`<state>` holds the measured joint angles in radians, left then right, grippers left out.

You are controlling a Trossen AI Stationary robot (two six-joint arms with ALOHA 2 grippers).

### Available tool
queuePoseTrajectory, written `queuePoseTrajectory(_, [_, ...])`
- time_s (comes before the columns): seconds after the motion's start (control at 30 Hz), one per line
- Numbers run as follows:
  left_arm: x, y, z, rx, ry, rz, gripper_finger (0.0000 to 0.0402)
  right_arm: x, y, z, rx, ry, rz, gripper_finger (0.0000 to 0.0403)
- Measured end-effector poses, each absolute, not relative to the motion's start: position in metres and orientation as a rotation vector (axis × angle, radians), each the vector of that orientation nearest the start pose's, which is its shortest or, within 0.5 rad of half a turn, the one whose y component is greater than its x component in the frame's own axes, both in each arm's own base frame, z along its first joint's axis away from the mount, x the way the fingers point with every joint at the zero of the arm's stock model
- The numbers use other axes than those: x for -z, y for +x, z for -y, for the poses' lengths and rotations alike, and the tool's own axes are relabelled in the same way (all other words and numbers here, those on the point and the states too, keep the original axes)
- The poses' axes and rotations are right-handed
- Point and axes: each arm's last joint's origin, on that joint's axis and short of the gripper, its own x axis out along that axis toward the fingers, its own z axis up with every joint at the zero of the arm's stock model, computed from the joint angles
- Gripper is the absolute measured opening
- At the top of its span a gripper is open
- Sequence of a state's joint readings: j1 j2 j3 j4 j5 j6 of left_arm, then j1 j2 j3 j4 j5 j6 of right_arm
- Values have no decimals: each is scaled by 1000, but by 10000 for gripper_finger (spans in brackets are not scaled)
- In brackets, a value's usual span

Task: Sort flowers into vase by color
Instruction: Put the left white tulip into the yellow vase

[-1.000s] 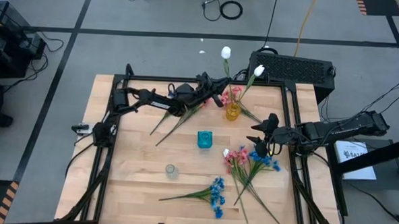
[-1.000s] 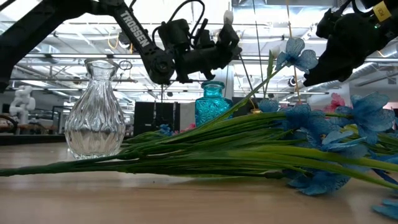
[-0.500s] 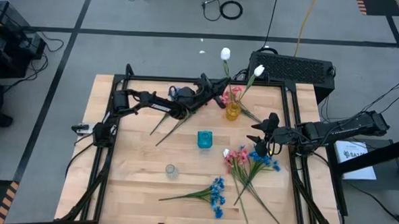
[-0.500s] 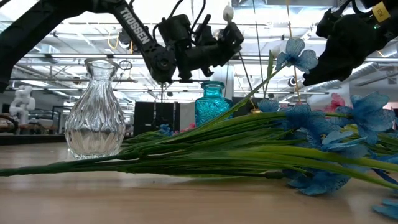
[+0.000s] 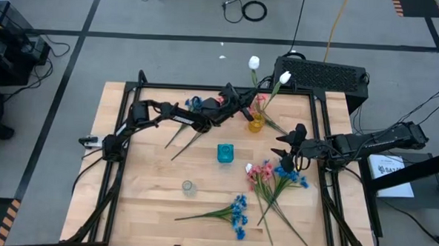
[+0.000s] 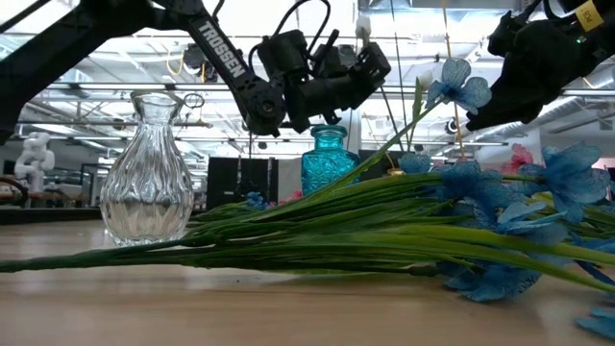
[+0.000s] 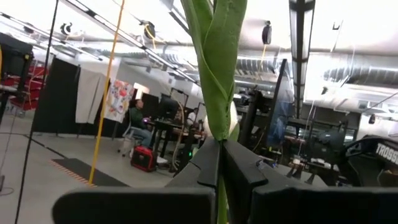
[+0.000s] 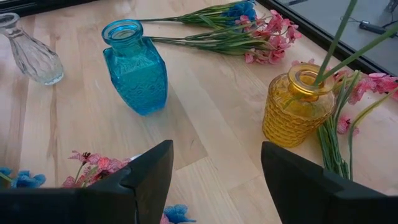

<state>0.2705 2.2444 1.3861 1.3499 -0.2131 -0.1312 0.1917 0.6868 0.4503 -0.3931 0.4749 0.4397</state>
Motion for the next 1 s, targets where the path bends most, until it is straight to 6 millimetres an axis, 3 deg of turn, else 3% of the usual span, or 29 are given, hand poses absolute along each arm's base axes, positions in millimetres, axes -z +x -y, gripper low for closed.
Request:
queuePoseTrajectory(0.13, [-212, 455, -132, -447, -77, 549, 12, -217, 144, -14, 392, 212, -525, 235])
queuePoseTrajectory(0.73, [-190, 464, -132, -484, -104, 302, 12, -217, 144, -15, 394, 235, -525, 235])
queuePoseTrajectory(1.0, [-190, 464, -128, -577, -209, 338, 12, -217, 144, -15, 395, 238, -524, 235])
